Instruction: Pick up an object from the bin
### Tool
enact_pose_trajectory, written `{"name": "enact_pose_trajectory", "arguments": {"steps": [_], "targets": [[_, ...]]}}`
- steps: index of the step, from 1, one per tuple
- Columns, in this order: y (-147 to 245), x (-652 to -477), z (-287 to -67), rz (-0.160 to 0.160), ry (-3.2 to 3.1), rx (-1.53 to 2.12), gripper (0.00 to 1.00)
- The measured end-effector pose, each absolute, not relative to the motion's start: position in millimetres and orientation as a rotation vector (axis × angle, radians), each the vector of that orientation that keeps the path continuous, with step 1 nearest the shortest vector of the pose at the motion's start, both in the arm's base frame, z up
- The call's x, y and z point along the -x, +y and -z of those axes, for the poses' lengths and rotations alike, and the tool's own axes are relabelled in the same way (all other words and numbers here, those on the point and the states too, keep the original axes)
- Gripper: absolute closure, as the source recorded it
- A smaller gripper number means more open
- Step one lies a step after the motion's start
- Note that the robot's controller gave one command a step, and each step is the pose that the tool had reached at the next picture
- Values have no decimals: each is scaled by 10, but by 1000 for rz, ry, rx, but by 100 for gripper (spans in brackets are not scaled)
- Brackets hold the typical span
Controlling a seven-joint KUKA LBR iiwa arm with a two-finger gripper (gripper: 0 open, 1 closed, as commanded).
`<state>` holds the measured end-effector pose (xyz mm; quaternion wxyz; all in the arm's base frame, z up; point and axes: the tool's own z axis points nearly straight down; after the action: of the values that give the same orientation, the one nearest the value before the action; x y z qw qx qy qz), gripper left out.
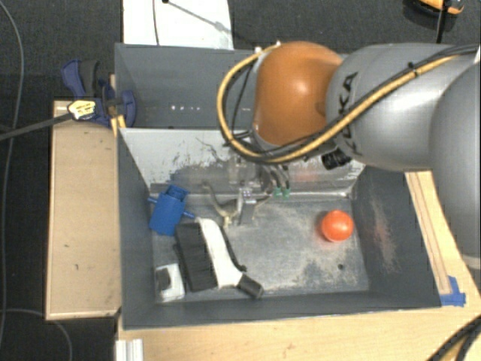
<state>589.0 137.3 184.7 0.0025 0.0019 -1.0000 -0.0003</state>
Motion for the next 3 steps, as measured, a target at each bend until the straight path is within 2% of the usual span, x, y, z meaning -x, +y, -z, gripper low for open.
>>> {"name": "enact_pose_trajectory", "arguments": {"steps": [1,2,3], "targets": [[1366,-5908,-1896,3,-3145,-1,0],[2036,-5946,-1231,4,-3144,-62,0],[1986,-5852,-1295,2,-3126,273,0]]}}
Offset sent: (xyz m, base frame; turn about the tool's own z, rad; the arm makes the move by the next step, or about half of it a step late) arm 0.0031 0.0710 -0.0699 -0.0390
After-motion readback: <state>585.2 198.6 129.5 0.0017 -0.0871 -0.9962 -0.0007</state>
